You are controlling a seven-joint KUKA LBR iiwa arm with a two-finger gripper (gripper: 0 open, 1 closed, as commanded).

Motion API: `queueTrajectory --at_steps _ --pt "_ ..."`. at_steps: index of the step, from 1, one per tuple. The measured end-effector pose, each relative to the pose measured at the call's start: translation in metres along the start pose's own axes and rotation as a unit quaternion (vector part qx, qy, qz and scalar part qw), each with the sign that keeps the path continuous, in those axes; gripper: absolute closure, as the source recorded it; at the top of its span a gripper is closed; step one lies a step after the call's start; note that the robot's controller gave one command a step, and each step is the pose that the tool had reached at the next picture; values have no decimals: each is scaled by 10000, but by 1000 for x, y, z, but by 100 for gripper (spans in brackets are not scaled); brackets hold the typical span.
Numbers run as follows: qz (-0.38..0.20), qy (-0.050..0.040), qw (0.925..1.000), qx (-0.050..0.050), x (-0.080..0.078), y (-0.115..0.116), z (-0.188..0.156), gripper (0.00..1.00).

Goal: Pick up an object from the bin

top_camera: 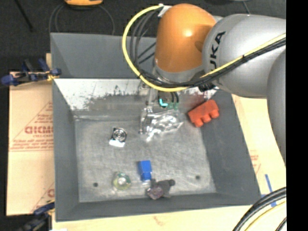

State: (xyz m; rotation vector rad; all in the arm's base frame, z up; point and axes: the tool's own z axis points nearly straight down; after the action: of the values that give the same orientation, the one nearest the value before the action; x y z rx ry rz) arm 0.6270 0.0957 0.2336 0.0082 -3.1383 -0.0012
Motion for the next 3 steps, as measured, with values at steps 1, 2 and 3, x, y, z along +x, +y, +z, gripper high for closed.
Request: queueTrajectory --at_steps 1,2,3 --pt "444 -66 9990 -13 -8 25 161 0" --pt "591 -46 9982 -5 2 12 131 0" --pt "1167 -11 9932 -2 11 21 133 0"
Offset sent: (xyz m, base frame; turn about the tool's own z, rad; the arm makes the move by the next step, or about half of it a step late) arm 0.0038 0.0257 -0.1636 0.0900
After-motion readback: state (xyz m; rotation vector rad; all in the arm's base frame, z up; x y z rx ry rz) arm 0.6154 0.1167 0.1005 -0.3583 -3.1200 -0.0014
